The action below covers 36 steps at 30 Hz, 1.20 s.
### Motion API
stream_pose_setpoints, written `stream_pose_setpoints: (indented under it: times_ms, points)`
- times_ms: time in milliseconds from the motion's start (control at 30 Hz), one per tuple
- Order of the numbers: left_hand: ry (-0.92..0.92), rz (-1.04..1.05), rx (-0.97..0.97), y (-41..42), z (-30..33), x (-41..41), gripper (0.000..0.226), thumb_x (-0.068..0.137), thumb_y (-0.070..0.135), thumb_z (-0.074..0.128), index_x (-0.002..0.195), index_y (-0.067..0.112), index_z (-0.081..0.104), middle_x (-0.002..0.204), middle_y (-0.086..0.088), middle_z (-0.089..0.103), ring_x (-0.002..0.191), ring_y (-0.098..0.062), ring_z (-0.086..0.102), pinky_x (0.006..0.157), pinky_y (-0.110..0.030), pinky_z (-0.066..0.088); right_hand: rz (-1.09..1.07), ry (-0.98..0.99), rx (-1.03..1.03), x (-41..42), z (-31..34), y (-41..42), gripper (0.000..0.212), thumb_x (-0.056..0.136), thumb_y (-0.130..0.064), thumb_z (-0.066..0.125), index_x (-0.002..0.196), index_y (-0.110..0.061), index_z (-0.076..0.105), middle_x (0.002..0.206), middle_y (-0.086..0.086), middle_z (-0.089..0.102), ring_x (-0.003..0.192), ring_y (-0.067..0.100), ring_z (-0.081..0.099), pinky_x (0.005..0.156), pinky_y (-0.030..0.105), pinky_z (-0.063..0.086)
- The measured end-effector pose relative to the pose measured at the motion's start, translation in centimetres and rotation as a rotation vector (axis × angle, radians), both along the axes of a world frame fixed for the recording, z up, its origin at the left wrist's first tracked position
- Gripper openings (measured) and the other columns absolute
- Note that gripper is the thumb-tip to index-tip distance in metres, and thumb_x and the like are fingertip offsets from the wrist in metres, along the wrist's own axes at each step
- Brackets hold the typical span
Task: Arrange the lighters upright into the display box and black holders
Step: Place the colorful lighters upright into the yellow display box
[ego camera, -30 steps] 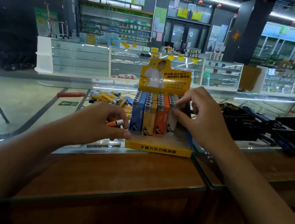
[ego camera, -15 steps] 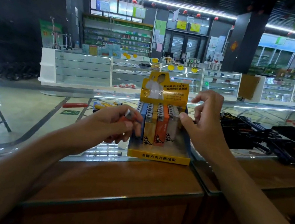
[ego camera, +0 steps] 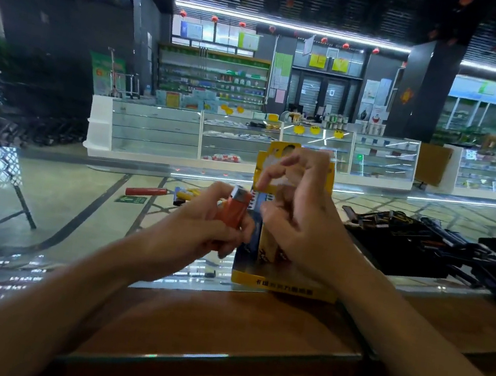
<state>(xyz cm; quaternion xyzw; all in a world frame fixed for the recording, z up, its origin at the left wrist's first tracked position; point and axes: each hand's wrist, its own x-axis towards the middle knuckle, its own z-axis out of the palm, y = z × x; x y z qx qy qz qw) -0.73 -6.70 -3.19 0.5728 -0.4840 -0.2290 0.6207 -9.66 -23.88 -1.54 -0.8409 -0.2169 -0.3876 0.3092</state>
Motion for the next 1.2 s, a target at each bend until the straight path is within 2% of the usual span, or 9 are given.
stream_pose_setpoints:
  times_ms: [67, 200, 300, 500, 600, 700, 833, 1033, 1200]
  points:
    - [-0.011, 0.018, -0.028, -0.2, -0.1, 0.0, 0.041, 0.086, -0.007, 0.053, 0.125, 0.001, 0.041, 0.079, -0.006, 0.062, 0.069, -0.018, 0.053, 0.063, -0.028, 0.045, 0.026, 0.037, -0.03, 0.6, 0.4, 0.3, 0.04, 0.093, -0.012, 0.057, 0.115, -0.03, 0.028, 0.102, -0.002, 0.053, 0.054, 0.015, 0.051, 0.05, 0.032, 0.046]
    - [-0.071, 0.118, -0.064, -0.2, -0.2, 0.4, 0.037, 0.09, -0.008, 0.056, 0.124, -0.003, 0.042, 0.079, -0.006, 0.066, 0.076, -0.019, 0.062, 0.073, -0.032, 0.052, -0.056, 0.003, -0.107, 1.7, 0.4, 0.6, 0.029, 0.092, -0.016, 0.065, 0.111, -0.025, 0.045, 0.091, -0.017, 0.055, 0.065, 0.013, 0.058, 0.057, 0.023, 0.048]
    - [-0.16, 0.264, -0.038, -0.4, 0.0, 0.2, 0.028, 0.092, -0.01, 0.055, 0.117, 0.001, 0.05, 0.08, 0.0, 0.071, 0.079, -0.011, 0.067, 0.072, -0.025, 0.054, -0.05, -0.057, -0.076, 2.0, 0.4, 0.7, 0.021, 0.09, -0.015, 0.069, 0.103, -0.022, 0.055, 0.089, -0.017, 0.056, 0.073, 0.01, 0.058, 0.064, 0.025, 0.048]
    - [-0.486, 0.475, 0.046, -0.1, -0.2, 0.8, 0.011, 0.089, 0.026, 0.066, 0.099, 0.028, 0.068, 0.093, 0.007, 0.068, 0.088, -0.016, 0.063, 0.08, -0.046, 0.056, -0.039, -0.102, 0.15, 1.4, -0.2, 0.1, 0.018, 0.089, -0.017, 0.067, 0.103, -0.022, 0.058, 0.095, -0.01, 0.062, 0.083, 0.014, 0.061, 0.065, 0.035, 0.053]
    - [-0.592, 0.477, 0.037, -0.3, -0.3, 0.8, 0.01, 0.087, 0.037, 0.072, 0.097, 0.037, 0.071, 0.093, 0.01, 0.069, 0.086, -0.016, 0.06, 0.073, -0.038, 0.052, -0.044, -0.118, 0.146, 1.4, -0.4, 0.1, 0.017, 0.089, -0.016, 0.067, 0.104, -0.019, 0.06, 0.096, -0.007, 0.062, 0.087, 0.013, 0.062, 0.065, 0.033, 0.055]
    - [-0.599, 0.495, 0.02, -0.3, -0.2, 0.7, 0.018, 0.081, 0.044, 0.069, 0.097, 0.035, 0.072, 0.093, 0.012, 0.071, 0.087, -0.014, 0.062, 0.074, -0.035, 0.053, -0.052, -0.105, 0.117, 1.5, -0.6, 0.2, 0.022, 0.089, -0.017, 0.068, 0.109, -0.017, 0.061, 0.099, -0.004, 0.064, 0.091, 0.009, 0.062, 0.071, 0.025, 0.056]
    - [-0.547, 0.484, -0.021, -0.3, -0.1, 0.4, 0.013, 0.083, 0.028, 0.068, 0.094, 0.031, 0.074, 0.091, 0.008, 0.074, 0.085, -0.018, 0.068, 0.079, -0.052, 0.056, -0.043, -0.032, 0.11, 1.4, -0.7, 0.1, 0.037, 0.09, -0.017, 0.071, 0.124, -0.018, 0.058, 0.103, -0.007, 0.066, 0.092, 0.006, 0.063, 0.077, 0.019, 0.054]
    - [-0.515, 0.451, 0.047, -0.3, -0.2, 0.7, 0.016, 0.085, 0.018, 0.073, 0.093, 0.032, 0.075, 0.092, 0.006, 0.075, 0.089, -0.019, 0.068, 0.083, -0.053, 0.056, -0.058, -0.023, 0.209, 1.2, -0.7, -0.5, 0.039, 0.085, -0.023, 0.073, 0.121, -0.026, 0.058, 0.098, -0.011, 0.066, 0.093, 0.01, 0.067, 0.079, 0.028, 0.058]
    - [-0.489, 0.416, 0.045, -0.3, -0.1, 0.7, 0.026, 0.073, 0.048, 0.075, 0.092, 0.032, 0.075, 0.089, 0.001, 0.075, 0.087, -0.027, 0.069, 0.082, -0.055, 0.057, -0.014, 0.031, 0.272, 1.1, -0.6, -0.9, 0.034, 0.087, -0.019, 0.072, 0.118, -0.028, 0.062, 0.093, -0.01, 0.066, 0.093, 0.016, 0.067, 0.08, 0.034, 0.058]
